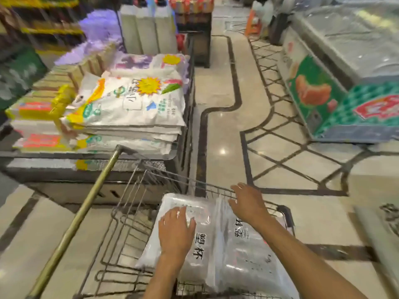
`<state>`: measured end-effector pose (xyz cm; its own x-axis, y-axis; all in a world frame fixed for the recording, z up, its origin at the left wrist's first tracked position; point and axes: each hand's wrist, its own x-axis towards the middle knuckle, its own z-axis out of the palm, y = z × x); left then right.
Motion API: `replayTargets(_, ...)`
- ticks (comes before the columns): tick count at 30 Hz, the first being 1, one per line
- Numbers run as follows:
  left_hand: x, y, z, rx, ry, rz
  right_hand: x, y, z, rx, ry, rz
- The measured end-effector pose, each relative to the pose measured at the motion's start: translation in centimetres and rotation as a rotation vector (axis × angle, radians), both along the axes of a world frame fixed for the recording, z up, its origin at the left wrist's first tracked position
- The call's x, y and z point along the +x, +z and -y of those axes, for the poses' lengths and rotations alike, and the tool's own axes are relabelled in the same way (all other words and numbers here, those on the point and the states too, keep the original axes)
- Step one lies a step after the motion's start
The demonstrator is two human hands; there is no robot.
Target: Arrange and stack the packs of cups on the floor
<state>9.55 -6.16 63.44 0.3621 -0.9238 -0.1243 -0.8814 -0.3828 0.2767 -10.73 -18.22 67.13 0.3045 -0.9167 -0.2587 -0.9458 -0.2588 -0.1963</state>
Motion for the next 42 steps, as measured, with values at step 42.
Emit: replayTargets(42, -50.0, -6.4, -46.9, 0.234, -2.069, 0.246, -26.2, -8.7, -83.6, 0.214, -2.145, 0.245)
